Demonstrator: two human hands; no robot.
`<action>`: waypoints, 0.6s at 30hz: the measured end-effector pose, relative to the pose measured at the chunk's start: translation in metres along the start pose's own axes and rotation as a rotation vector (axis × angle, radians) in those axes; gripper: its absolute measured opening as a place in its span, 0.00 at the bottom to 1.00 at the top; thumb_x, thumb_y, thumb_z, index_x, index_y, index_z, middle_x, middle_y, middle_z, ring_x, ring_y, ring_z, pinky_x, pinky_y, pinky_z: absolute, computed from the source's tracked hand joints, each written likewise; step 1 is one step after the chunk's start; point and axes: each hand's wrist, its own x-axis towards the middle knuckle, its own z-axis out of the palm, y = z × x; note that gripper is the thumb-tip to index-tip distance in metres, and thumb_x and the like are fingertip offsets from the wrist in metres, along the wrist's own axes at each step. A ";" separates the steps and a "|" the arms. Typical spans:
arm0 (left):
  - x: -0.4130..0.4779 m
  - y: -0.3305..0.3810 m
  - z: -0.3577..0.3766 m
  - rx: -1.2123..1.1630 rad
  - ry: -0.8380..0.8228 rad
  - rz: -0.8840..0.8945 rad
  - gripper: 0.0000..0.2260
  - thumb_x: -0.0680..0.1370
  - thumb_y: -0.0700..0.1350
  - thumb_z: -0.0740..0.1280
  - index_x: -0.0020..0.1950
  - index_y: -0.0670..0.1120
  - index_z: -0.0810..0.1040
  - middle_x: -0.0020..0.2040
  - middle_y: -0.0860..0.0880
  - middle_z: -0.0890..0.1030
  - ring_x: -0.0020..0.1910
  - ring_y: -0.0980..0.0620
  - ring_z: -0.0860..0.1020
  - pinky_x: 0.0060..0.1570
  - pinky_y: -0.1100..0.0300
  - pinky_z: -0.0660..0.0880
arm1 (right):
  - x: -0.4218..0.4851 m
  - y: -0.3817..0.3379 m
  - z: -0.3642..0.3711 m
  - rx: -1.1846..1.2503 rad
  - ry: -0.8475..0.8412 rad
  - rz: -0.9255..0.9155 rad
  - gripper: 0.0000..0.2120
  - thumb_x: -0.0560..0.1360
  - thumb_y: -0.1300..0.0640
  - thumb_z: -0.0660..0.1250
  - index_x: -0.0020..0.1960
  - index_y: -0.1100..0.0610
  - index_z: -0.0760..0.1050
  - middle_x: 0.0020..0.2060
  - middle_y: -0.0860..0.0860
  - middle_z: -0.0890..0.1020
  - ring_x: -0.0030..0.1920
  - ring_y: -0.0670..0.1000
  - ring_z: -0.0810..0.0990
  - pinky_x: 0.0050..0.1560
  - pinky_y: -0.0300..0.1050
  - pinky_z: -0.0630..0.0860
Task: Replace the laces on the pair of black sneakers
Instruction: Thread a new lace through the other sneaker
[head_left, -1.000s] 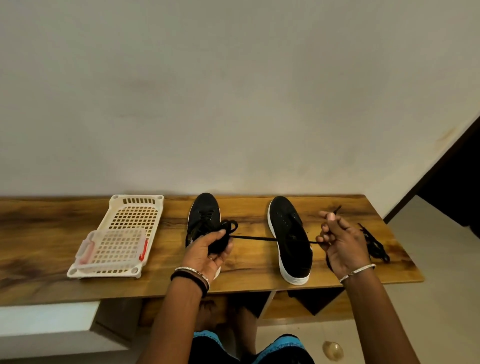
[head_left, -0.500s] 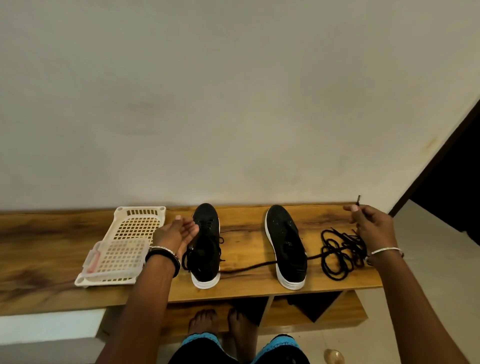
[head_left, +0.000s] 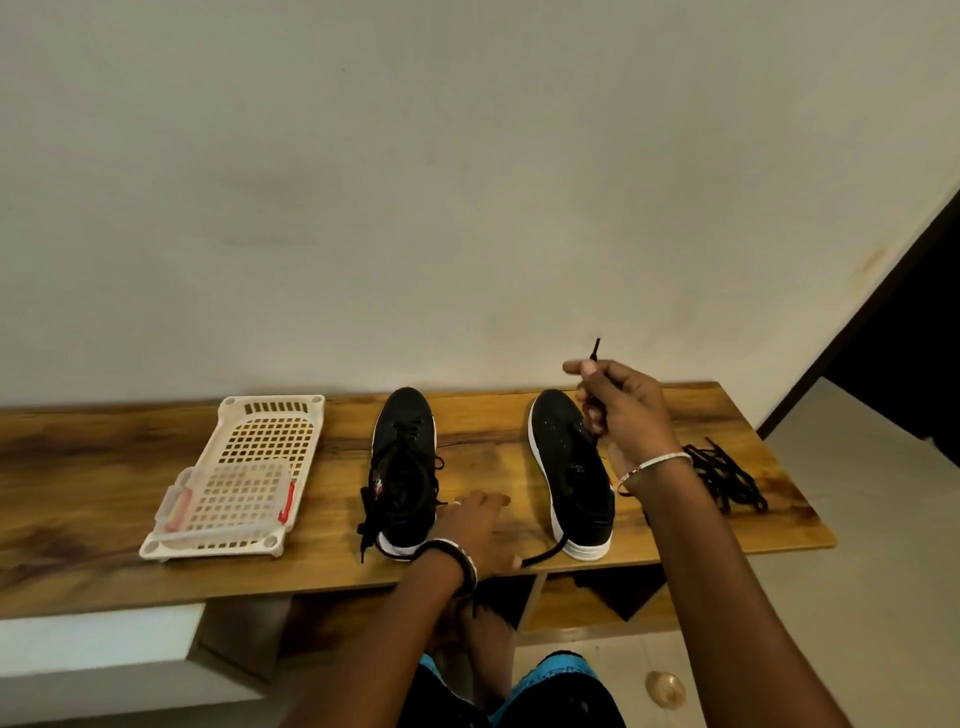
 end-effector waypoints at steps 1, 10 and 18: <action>0.005 0.001 0.012 0.088 -0.031 0.000 0.38 0.71 0.60 0.73 0.76 0.53 0.62 0.73 0.48 0.66 0.71 0.42 0.66 0.69 0.46 0.67 | -0.001 -0.010 0.004 0.133 0.003 0.049 0.10 0.83 0.58 0.63 0.52 0.61 0.82 0.30 0.48 0.74 0.26 0.44 0.65 0.27 0.36 0.62; 0.013 -0.020 0.039 0.242 0.085 -0.047 0.15 0.83 0.49 0.59 0.69 0.49 0.72 0.64 0.46 0.74 0.65 0.42 0.71 0.62 0.49 0.70 | 0.008 -0.087 -0.041 0.874 -0.087 0.304 0.03 0.76 0.64 0.66 0.48 0.61 0.78 0.30 0.46 0.70 0.21 0.42 0.63 0.22 0.34 0.61; 0.005 -0.019 0.001 -0.241 0.341 -0.134 0.09 0.83 0.41 0.58 0.54 0.47 0.78 0.46 0.43 0.83 0.44 0.42 0.81 0.42 0.53 0.77 | 0.008 -0.077 -0.083 0.466 0.251 0.117 0.08 0.83 0.56 0.62 0.51 0.58 0.79 0.31 0.46 0.71 0.23 0.42 0.63 0.23 0.34 0.59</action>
